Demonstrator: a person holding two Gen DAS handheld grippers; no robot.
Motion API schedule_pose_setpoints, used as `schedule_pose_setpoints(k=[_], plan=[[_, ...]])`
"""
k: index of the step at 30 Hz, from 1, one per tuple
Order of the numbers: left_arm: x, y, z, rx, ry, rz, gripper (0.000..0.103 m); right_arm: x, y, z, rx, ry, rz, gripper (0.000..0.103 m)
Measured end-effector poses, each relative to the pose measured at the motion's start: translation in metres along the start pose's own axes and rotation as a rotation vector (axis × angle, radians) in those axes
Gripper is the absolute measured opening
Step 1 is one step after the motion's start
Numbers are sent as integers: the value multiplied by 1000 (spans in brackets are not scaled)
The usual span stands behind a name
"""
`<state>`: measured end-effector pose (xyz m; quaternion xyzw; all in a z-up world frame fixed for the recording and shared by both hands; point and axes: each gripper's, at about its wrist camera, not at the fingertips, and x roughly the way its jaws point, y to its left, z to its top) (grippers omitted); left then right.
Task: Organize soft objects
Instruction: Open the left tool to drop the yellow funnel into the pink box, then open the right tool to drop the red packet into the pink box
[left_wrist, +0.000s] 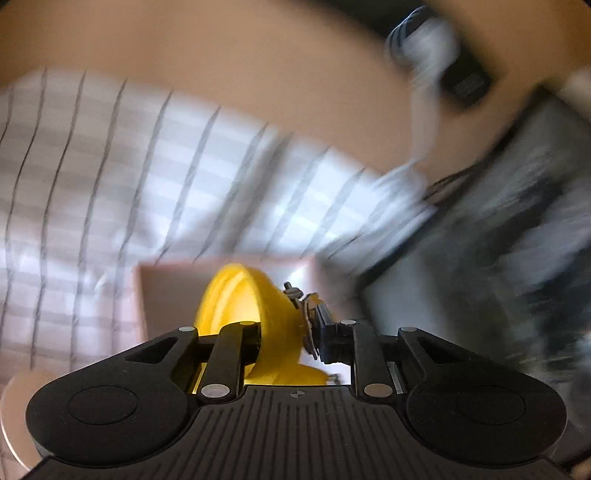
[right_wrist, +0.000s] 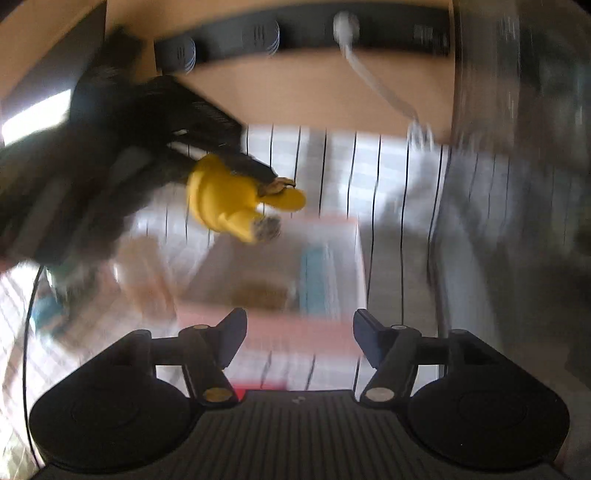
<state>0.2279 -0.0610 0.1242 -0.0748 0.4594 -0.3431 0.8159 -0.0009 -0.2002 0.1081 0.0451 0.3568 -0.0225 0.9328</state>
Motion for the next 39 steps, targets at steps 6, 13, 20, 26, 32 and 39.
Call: schedule_pose_setpoints(k=[6,13,20,26,32,39], plan=[[50,19,-13,-3,175,86,27,20,13,-43,29,141,23,64],[16,4,-7,119,181,153,33,39,36,-56,-18,156,57,71],[-33,-5,-5,134,61,55,34,66,43,-61,-55,182,33,75],[-85,14,-21,21,-92,-32,34,61,50,-63,-142,181,25,54],[-112,26,-62,0,-126,-47,33,44,46,-64,-136,170,18,51],[-127,42,-130,33,-74,-27,33,3,42,-42,-135,70,11,51]])
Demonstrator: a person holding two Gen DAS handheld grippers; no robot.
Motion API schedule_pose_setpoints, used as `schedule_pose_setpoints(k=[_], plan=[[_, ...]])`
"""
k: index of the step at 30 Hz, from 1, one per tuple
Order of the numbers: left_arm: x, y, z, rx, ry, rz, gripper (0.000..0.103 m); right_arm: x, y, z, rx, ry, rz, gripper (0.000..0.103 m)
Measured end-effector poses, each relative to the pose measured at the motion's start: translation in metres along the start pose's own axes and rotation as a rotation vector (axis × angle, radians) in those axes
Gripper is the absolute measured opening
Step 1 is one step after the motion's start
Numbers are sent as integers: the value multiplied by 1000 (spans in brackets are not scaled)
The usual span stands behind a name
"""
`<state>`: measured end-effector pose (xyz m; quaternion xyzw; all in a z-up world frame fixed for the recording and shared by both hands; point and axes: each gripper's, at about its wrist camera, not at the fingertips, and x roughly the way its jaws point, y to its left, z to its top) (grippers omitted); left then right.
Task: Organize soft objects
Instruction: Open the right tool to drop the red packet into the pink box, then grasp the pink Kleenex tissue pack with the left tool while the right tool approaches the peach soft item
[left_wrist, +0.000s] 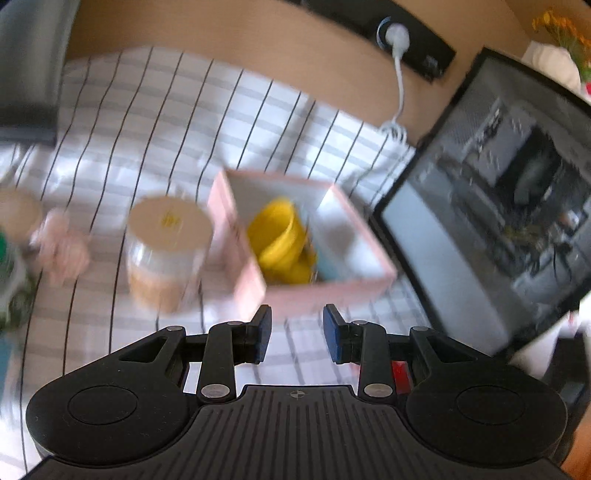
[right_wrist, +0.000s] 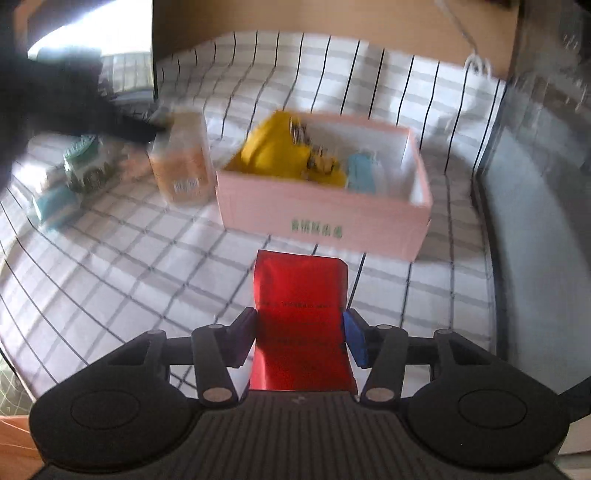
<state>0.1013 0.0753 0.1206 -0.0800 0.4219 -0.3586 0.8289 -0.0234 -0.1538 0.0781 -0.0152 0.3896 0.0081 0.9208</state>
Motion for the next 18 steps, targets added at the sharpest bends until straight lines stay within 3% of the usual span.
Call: schedule_pose_setpoints(k=[7,9,13,18], plan=[[-13,27,-50,-95,57,39,33,-8,-22,71,28,-176,-112,51],[-22,35,-57,-126,51,60,33,4,-32,93,64,-230,-121,64],[-46,48,-66,-161,12,115,33,33,-42,124,119,-210,-129,67],[-82,78,-79,-215,-60,221,33,44,-7,128,83,-198,-65,70]])
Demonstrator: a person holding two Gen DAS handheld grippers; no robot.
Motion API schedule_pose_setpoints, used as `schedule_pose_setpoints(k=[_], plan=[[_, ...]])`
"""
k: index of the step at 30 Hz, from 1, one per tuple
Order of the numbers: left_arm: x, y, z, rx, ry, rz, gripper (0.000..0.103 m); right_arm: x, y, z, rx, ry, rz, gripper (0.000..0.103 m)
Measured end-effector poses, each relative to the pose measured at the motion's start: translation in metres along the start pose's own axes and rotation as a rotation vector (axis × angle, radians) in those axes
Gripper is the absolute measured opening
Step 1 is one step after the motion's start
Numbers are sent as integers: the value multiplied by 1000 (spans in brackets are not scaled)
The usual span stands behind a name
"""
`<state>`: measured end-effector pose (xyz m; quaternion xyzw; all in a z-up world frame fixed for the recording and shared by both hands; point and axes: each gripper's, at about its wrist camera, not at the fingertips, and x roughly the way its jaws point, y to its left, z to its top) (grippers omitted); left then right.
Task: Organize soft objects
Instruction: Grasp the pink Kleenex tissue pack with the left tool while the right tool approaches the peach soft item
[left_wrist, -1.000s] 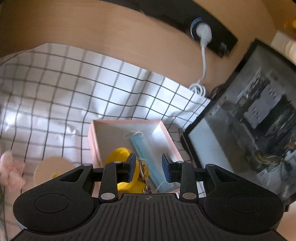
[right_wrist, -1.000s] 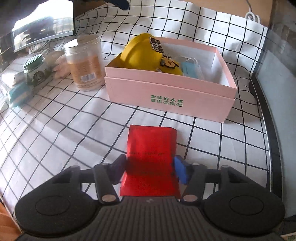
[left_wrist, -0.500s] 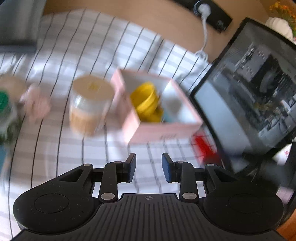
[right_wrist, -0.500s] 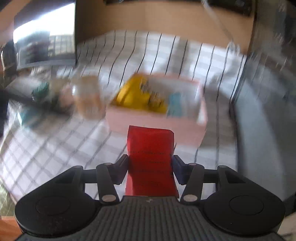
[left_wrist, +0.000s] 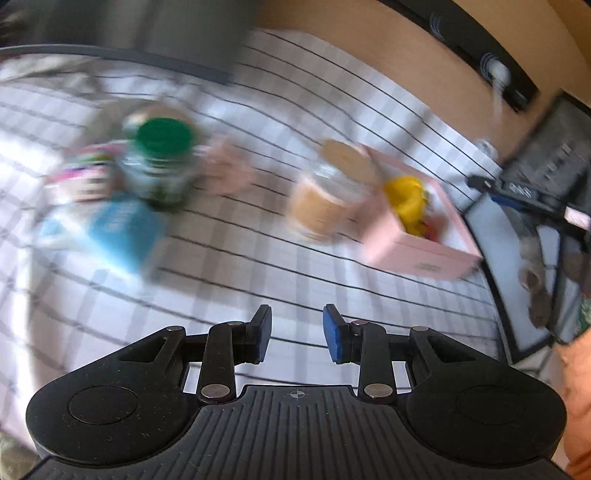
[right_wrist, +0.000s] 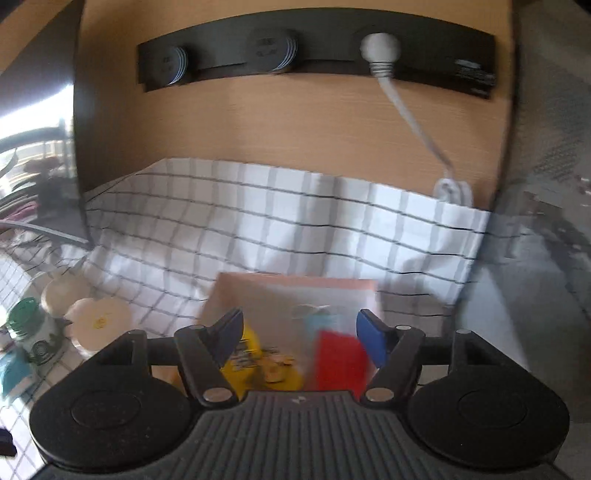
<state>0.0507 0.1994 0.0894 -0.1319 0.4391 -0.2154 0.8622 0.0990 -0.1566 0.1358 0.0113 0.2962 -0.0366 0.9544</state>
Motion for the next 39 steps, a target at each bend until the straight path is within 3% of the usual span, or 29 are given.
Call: schedule_pose_setpoints(k=[4,9,14,17,20,27,33,39], plan=[[-22,35,5,-67,-70,98,33,4,52,7,-56,8,76,70],[-58,71,18,-82,-177,210,33,3,137,34,-141,-16,195,70],[-78,106,35,-120,-220,236,33,0,217,64,-190,-12,321,70],[-78,114,48,-83,-219,226,33,-3,249,75,-189,25,380,70],[-67,115,65,-15,-220,213,34,-2,265,81,-179,69,406,70],[-17,92,89,218,-190,186,34,6,281,117,-148,155,368,70],[28,87,84,384,-143,342,36,4,280,121,-214,149,361,73],[30,122,93,317,-147,437,39,27,278,114,-289,157,402,73]])
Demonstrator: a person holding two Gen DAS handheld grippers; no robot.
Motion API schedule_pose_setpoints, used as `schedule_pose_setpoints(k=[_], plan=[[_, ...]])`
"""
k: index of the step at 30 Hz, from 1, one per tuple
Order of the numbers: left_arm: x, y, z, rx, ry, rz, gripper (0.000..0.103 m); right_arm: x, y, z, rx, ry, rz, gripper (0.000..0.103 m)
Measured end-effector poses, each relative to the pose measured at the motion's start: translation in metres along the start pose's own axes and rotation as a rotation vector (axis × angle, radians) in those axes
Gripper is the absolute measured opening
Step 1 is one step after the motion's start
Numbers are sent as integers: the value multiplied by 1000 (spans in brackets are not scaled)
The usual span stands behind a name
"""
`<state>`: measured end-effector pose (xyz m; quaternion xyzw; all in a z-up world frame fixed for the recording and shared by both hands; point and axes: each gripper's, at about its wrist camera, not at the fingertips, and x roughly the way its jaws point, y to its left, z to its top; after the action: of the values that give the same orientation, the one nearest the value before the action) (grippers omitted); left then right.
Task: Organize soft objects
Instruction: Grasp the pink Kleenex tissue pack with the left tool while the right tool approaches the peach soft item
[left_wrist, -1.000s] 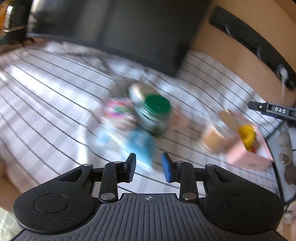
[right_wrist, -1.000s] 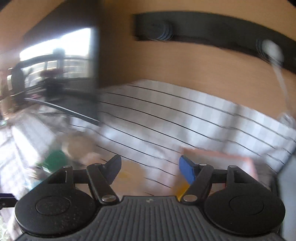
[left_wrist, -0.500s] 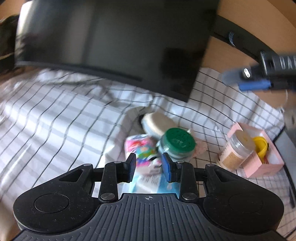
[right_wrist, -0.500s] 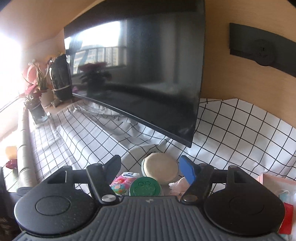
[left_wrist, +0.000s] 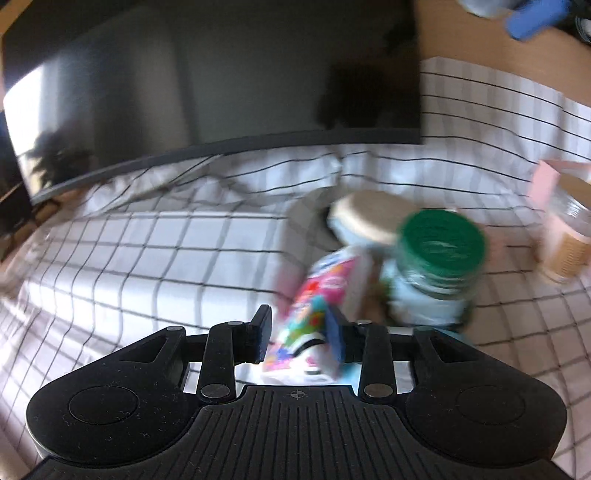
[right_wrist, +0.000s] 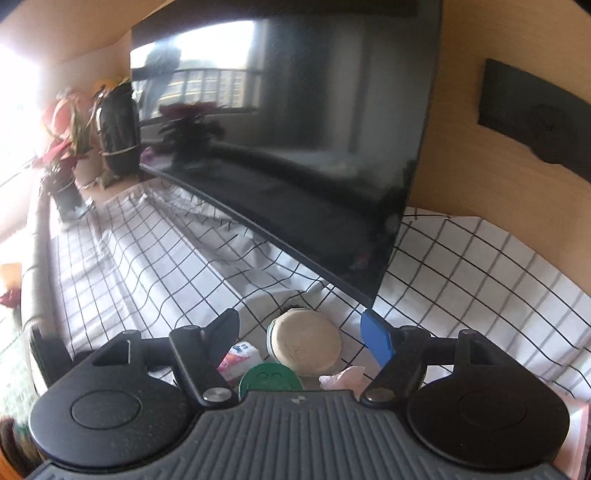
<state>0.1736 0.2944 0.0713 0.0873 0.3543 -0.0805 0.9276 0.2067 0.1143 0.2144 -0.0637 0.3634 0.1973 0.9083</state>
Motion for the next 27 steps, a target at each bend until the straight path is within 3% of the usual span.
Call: schedule_pose_setpoints(k=[2,5,11,16,27], plan=[[4,9,4,-37,1,-40,35,12,-7,-1,11,22,37,73],[16,16,11,-78,38,-160,34,30,-22,-8,66,65,82,73],[31,10,18,26,102,-246,35,50,-50,-26,159,119,117,73],[51,8,24,46,154,-209,55,53,-65,-33,184,130,95,73],[67,4,32,38,244,-214,60,57,-55,-39,157,171,131,73]])
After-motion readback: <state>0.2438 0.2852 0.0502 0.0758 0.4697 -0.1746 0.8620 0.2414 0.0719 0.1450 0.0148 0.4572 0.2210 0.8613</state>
